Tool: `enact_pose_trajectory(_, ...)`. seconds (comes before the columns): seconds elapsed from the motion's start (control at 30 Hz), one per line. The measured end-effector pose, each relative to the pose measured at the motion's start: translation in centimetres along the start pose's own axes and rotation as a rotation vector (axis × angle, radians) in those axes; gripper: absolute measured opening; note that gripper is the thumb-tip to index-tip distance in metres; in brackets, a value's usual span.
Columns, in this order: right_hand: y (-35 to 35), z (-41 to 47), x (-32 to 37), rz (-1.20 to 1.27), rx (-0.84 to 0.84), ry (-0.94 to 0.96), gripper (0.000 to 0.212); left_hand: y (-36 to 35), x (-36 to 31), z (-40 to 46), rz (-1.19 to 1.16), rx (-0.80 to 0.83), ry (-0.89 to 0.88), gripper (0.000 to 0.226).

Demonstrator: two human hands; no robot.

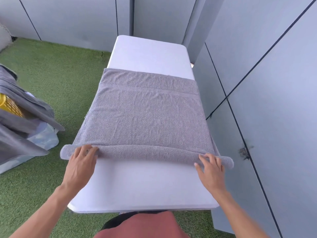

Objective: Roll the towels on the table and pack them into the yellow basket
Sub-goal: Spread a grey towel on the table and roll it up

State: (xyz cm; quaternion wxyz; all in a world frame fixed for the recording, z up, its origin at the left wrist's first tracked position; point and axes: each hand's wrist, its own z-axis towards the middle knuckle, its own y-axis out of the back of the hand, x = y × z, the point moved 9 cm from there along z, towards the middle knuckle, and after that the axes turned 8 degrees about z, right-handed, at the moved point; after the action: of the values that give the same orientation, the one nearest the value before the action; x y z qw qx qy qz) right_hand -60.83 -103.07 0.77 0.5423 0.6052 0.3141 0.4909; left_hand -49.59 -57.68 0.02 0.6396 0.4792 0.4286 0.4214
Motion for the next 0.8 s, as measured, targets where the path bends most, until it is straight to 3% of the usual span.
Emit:
enact_pose_trajectory(0.07,-1.4,0.1,0.0,-0.041,0.102,0.030,0.057,-1.3,-0.1,-0.2,0.024,0.058,-0.052,0.053)
enact_pose_trajectory(0.13,-2.0,1.3,0.0,-0.053,0.167,0.040,0.061,-2.5,0.1,0.8,0.033,0.126,-0.067,0.064)
enact_pose_trajectory(0.33,-2.4,3.9,-0.1,-0.045,0.307,0.010,0.041,-3.6,1.0,3.4,-0.001,0.236,-0.022,0.038)
enact_pose_trajectory(0.43,-2.7,3.4,-0.6,-0.009,0.513,0.020,0.037,-4.8,2.0,3.0,0.015,0.447,-0.003,0.033)
enact_pose_trajectory(0.53,-2.8,3.7,-1.2,0.174,0.708,-0.131,0.034,-5.5,2.6,3.3,-0.067,0.660,0.025,0.037)
enact_pose_trajectory(0.6,-2.2,4.6,-1.3,0.325,0.634,-0.237,0.042,-4.2,2.5,4.5,-0.191,0.538,0.089,0.037)
enact_pose_trajectory(0.67,-0.8,5.3,-1.2,0.423,0.382,-0.237,0.034,-1.5,2.2,4.8,-0.179,0.249,0.109,0.031)
enact_pose_trajectory(0.73,0.7,4.5,-0.5,0.285,0.125,-0.102,0.017,0.4,0.9,3.3,-0.015,0.056,0.038,0.025)
enact_pose_trajectory(0.8,0.8,2.6,0.3,0.068,-0.015,0.014,0.017,0.4,-0.3,1.2,0.025,-0.002,0.001,0.025)
